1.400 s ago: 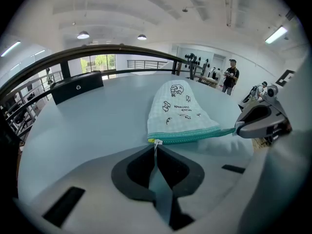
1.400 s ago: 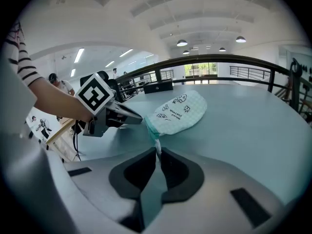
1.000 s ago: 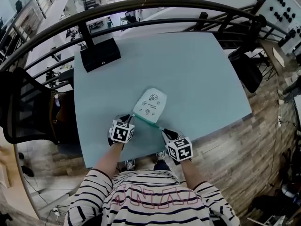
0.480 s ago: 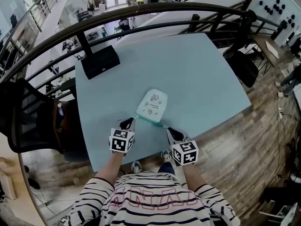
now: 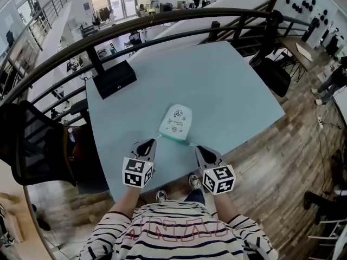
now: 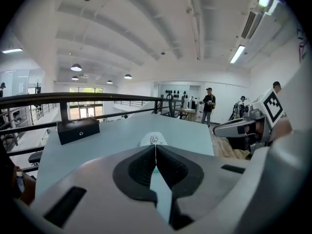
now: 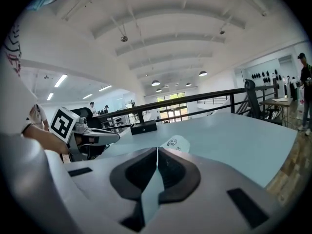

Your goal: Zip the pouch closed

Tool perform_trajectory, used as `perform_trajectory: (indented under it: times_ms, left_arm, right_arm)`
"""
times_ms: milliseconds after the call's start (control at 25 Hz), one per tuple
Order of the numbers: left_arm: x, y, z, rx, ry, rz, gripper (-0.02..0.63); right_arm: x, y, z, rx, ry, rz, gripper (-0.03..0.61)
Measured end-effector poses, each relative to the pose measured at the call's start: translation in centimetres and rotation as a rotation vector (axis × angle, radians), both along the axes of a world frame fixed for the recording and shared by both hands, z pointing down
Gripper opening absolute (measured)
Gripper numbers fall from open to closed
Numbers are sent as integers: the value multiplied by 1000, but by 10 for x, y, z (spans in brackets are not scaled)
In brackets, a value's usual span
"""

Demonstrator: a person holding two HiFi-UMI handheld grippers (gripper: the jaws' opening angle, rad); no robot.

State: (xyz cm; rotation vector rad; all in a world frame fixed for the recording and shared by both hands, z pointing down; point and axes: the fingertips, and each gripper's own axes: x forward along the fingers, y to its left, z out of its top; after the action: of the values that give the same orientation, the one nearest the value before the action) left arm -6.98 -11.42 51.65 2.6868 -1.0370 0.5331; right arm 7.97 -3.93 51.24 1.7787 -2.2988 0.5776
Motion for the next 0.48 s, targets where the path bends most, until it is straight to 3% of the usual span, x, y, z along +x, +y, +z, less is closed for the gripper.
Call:
perform_trajectory:
  times_ms: [480]
  left_arm:
    - [-20, 31, -50, 106, 86, 58, 25]
  right_arm:
    - [-22, 21, -48, 106, -32, 60, 32]
